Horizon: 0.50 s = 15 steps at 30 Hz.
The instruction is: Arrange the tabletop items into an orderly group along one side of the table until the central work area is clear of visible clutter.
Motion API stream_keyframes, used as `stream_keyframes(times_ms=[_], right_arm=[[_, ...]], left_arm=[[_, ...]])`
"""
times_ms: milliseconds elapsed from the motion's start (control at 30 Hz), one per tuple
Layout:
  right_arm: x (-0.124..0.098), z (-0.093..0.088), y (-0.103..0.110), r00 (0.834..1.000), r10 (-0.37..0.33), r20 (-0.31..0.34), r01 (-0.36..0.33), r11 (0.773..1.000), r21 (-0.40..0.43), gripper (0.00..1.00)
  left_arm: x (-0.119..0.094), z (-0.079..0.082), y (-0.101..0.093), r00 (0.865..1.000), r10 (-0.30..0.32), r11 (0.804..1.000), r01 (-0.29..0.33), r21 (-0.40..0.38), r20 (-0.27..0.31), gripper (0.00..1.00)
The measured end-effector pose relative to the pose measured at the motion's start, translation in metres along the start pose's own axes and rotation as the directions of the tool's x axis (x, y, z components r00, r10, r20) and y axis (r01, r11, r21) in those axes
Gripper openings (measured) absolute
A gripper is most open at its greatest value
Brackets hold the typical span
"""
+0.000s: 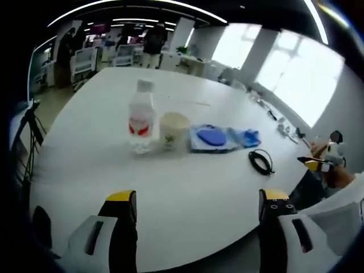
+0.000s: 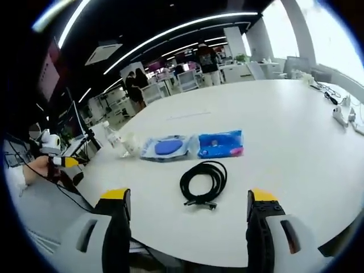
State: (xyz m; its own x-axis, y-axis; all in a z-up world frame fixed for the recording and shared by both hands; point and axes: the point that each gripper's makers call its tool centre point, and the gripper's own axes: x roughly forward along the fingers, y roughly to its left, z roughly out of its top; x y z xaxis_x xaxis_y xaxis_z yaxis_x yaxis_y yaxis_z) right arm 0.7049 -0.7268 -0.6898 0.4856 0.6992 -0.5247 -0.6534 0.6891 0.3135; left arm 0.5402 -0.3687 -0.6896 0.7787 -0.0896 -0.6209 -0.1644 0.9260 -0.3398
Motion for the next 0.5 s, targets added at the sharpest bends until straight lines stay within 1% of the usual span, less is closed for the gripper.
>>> stream_keyframes(times_ms=[100,200,333,500], right_arm=[[0.0005,0.0026,0.0021,1.0,-0.008,0.002,0.008,1.0,0.021,0.8],[0.0027,0.0063,-0.0024,1.0,-0.005,0.009,0.005,1.0,0.019,0.8],[0.0038,0.0046,-0.002,1.0,-0.003,-0.005,0.003,1.0,0.014,0.8],[0.0044,0.0012,0.0,1.0,0.0,-0.019,0.001,1.0,0.014,0.8]], left_arm=[[0.0004,-0.0005,-0.0025,1.0,-0.007,1.0,0.007,0.009,-0.005,0.85],[0.0006,0.001,-0.0043,1.0,-0.01,1.0,0.01,0.015,-0.001,0.85],[0.0005,0.0007,-0.0031,1.0,-0.009,1.0,0.009,0.016,-0.004,0.85],[-0.001,0.0037,-0.002,1.0,-0.007,1.0,0.007,0.01,0.006,0.85]])
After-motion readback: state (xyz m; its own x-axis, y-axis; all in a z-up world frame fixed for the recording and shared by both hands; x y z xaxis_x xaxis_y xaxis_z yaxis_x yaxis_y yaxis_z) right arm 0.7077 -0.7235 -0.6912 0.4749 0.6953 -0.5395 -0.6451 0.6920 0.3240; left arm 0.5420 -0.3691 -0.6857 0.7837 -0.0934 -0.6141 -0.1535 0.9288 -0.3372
